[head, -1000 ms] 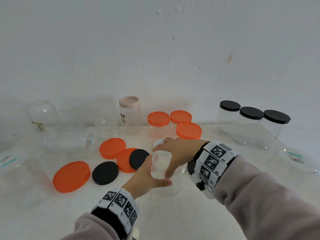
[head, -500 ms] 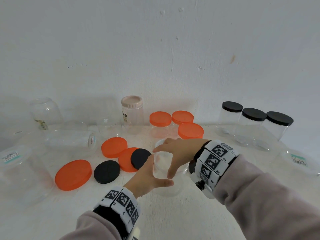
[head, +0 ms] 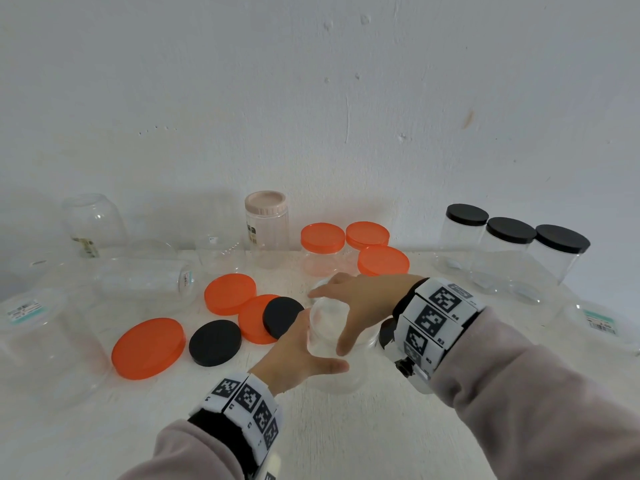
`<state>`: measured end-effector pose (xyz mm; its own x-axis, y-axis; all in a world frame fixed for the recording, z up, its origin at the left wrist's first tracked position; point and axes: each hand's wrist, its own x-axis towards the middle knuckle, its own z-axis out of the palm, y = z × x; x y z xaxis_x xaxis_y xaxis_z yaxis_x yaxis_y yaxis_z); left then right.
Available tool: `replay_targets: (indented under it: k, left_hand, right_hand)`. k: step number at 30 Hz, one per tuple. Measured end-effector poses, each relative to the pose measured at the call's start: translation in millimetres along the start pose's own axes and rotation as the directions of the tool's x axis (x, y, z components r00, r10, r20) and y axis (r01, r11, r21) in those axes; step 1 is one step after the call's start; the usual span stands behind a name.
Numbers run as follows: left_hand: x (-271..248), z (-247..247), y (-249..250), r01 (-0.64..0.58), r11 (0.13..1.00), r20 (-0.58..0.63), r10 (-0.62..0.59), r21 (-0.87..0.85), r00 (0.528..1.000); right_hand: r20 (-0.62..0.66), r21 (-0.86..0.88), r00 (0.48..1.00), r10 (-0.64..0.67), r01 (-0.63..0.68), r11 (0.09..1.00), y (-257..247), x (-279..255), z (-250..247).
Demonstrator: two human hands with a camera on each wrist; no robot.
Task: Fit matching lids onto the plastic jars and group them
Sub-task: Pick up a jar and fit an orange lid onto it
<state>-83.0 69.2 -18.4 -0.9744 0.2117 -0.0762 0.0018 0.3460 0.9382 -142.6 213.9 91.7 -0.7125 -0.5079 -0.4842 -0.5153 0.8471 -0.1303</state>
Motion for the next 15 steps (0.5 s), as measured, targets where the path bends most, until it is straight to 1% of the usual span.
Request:
replay_targets:
  k: [3, 7, 9, 13, 15]
  left_hand:
    - [0.6, 0.4, -0.6, -0.002, 1.0, 0.002, 0.002, 0.006, 1.0]
    - [1.1, -0.3, 0.0, -0.001, 1.0, 0.019, 0.001, -0.011, 1.0]
    - [1.2, -0.5, -0.6, -0.004, 1.0, 0.025, 0.004, -0.019, 1.0]
    - [0.4, -0.3, -0.6, -0.005, 1.0, 0.01, 0.005, -0.01, 1.0]
    - [0.5, 0.3, -0.4, -0.004, 1.0, 0.002, 0.004, -0.008, 1.0]
  right_hand:
    - [0.0, 0.011, 1.0, -0.027, 0.027, 1.0, -0.6, 2.6, 0.8]
    - [-0.074, -0.01, 0.997, 0.017, -0.018, 1.0, -1.6, 2.3, 6.2]
    - [-0.088, -0.027, 0.995, 0.036, -0.039, 0.999, -2.8, 2.2, 6.5]
    - [-0.008, -0.057, 0.999, 0.037, -0.037, 0.998, -5.7, 0.6, 4.2]
    - [-0.006, -0.059, 1.0, 0.014, -0.014, 0.998, -5.5, -0.1, 5.2]
